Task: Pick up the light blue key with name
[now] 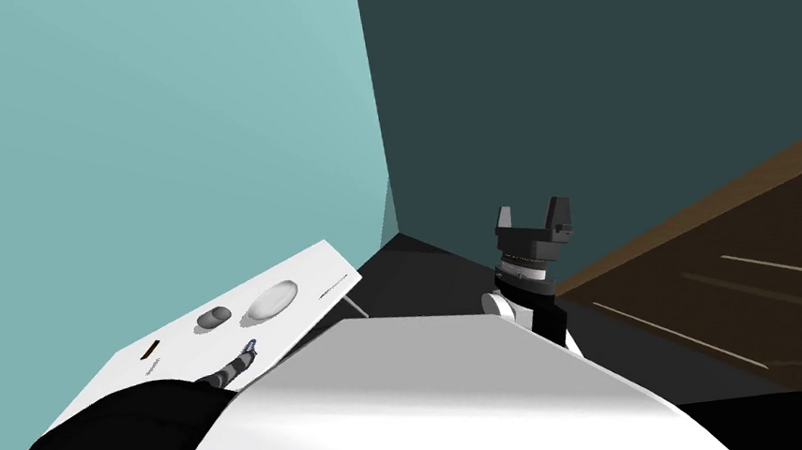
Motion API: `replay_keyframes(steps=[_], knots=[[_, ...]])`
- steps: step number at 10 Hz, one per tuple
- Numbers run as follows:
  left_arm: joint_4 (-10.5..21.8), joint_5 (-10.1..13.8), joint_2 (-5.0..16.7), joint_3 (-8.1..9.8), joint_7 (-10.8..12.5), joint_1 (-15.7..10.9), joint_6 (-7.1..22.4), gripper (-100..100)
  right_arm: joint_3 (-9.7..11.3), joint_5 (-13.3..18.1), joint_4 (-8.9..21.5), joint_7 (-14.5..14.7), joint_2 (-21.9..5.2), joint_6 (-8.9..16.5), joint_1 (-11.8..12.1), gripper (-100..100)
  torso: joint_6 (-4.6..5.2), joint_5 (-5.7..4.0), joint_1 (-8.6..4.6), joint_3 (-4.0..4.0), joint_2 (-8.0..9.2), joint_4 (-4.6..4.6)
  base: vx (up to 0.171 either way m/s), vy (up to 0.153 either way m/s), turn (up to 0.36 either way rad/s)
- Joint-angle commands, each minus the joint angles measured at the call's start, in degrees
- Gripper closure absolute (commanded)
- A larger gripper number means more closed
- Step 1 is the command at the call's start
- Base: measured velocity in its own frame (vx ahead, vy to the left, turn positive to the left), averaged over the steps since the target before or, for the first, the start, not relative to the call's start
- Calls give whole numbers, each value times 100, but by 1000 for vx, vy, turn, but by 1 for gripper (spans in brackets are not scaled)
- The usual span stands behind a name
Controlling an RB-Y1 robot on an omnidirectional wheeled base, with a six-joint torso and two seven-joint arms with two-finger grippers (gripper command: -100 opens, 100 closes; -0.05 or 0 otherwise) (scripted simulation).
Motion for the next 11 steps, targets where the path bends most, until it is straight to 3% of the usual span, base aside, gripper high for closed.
replay_keyframes(steps=[1, 2, 5, 6, 7, 8, 9, 10, 11], knots=[[-21, 108, 5, 37, -256, 47, -40, 100, 0, 0, 0, 0, 0, 0, 0, 0, 0, 0, 0, 0, 0, 0, 69, -9, 86], [-35, 314, 7, 110, -435, 115, -138, 100, 0, 0, 0, 0, 0, 0, 0, 0, 1, 0, 0, 0, 3, -1, 76, -13, 138], [-49, 520, 10, 183, -897, 184, -236, 100, 0, 0, 0, 0, 0, 0, 0, 0, -10, -4, -5, -3, -2, -3, 77, -17, 99], [-62, 727, 12, 256, -1075, 252, -333, 100, 0, 0, 0, 0, 0, 0, -1, 0, -4, -3, -4, -3, -2, -3, 84, -10, 150], [-62, 727, 12, 256, -1218, 252, -333, 100, 0, 0, 0, 0, 0, 0, 0, 0, -13, -4, -3, -3, -3, -3, 73, -12, 68], [-76, 933, 15, 329, -1402, 320, -431, 100, 0, 0, 0, 0, 0, 0, -1, 0, -5, -4, -3, -2, 0, -2, 78, -19, 105], [-76, 933, 15, 329, -1539, 320, -431, 100, 0, 0, 0, 0, 0, 0, 0, 0, -12, -5, -6, -2, -1, -2, 71, -19, 83], [-46, 899, 7, 321, -1443, 298, -434, 100, 0, 0, 0, 0, 0, 0, -1, 0, -8, -5, -6, -1, 1, -1, 27, -8, 12], [-47, 905, 7, 323, -1475, 300, -440, 0, 0, 0, 0, 0, 0, 0, -1, 0, -6, -4, -2, 5, 12, 1, 5, -2, -3]])
